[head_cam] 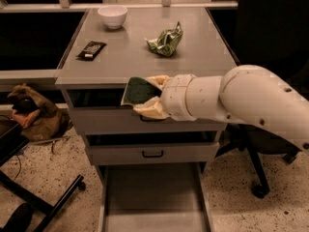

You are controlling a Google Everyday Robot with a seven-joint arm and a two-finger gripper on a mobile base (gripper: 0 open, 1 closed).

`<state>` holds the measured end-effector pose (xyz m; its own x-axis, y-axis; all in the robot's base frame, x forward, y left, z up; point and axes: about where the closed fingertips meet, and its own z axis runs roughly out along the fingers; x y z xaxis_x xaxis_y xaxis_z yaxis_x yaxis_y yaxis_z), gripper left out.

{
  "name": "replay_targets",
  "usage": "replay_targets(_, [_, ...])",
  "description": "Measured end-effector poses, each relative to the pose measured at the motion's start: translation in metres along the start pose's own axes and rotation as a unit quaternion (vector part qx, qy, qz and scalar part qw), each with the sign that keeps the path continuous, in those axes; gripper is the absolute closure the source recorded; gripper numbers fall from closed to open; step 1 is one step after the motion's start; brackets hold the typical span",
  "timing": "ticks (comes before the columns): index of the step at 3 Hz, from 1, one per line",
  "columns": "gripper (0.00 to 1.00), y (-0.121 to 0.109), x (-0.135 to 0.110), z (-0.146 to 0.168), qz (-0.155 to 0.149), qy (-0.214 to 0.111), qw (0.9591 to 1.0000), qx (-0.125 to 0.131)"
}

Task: Pick sponge from bottom drawer and place on counter

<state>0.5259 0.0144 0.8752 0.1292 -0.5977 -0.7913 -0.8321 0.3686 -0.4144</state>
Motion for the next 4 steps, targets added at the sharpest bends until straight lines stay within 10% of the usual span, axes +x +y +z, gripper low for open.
replay_targets(1, [1.0, -0.006, -0.003, 0.002, -0.011, 0.002, 0.9999, 0.003])
replay_targets(4, [1.0, -0.151, -0.004, 0.037, -0.053, 0.049, 0.9956, 0.06])
